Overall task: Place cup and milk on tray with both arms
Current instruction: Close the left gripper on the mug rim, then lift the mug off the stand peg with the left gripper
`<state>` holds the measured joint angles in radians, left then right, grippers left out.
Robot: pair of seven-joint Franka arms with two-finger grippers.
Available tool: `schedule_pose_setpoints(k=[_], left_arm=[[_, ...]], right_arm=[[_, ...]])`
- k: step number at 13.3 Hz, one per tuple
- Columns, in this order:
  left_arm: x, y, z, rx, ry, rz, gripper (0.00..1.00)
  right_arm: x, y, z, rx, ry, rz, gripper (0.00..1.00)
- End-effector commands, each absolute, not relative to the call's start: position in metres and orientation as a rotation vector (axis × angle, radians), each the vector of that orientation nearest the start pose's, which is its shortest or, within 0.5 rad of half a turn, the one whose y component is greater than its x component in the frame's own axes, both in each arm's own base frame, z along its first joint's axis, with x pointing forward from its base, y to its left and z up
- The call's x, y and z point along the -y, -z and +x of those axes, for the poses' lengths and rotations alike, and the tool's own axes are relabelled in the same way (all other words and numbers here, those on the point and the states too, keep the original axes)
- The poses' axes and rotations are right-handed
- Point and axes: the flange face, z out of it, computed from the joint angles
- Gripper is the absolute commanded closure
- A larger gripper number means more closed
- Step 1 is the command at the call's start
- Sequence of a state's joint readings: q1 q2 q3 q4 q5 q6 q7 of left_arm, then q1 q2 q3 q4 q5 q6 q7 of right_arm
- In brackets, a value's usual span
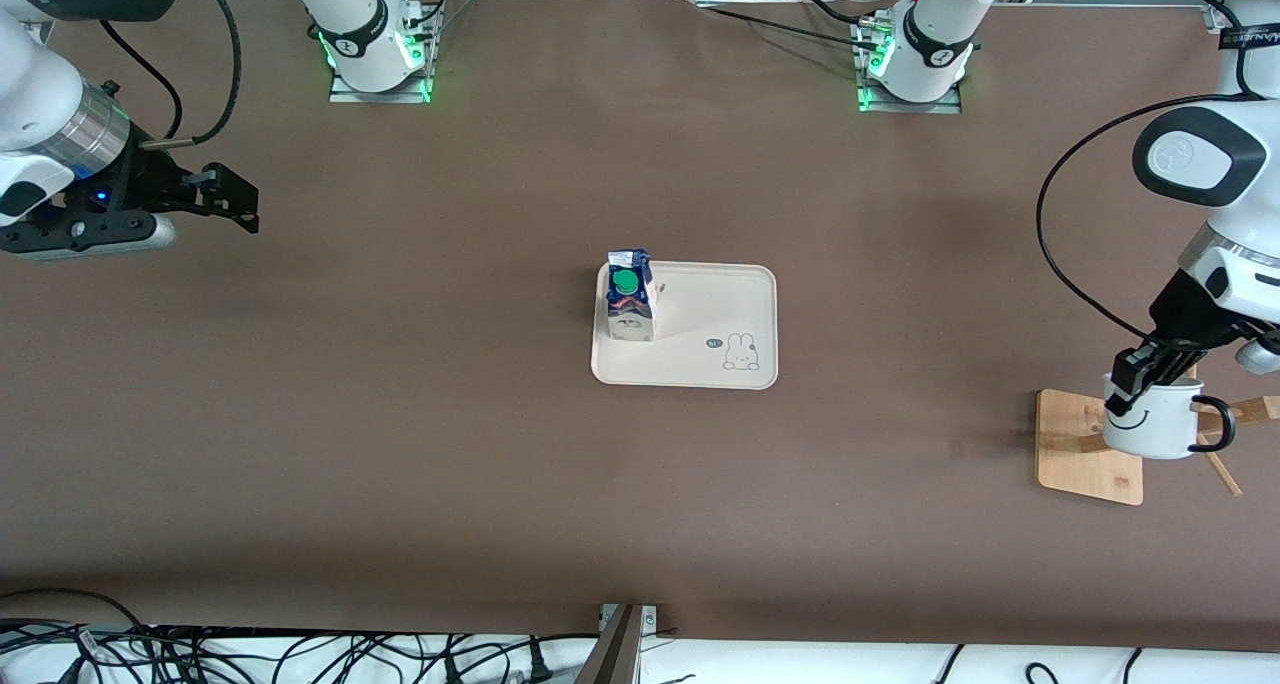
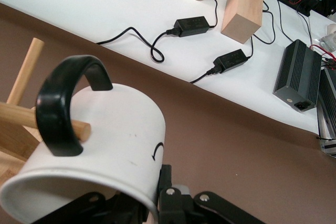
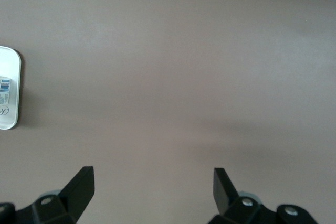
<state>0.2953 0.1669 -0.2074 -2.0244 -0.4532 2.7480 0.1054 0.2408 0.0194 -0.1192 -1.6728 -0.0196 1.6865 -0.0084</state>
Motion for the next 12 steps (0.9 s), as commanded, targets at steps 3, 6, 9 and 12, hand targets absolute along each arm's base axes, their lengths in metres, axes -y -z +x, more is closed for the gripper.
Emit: schedule_pose_setpoints(k=[3,6,9,12], left_arm=[[-0.038,-0.452,0.607,0.501,0.97,-3.256,0.98],[-0.004,-0.461,0.603,0.398,0.94,-3.301,0.98],[0.035,-0.473,0.599,0.189,0.851,-3.331,0.97],[0.048,-0.477,0.597,0.039,0.606,-3.378,0.97]], right_arm=[[-0.064,-0.581,0.567,0.214,0.017,-3.164,0.0],[-0.065,-0.586,0.574,0.22,0.122,-3.164,0.0],[-0.065,-0.59,0.577,0.221,0.166,-3.162,0.0],[-0.043,-0.584,0.577,0.166,0.132,-3.174,0.0]])
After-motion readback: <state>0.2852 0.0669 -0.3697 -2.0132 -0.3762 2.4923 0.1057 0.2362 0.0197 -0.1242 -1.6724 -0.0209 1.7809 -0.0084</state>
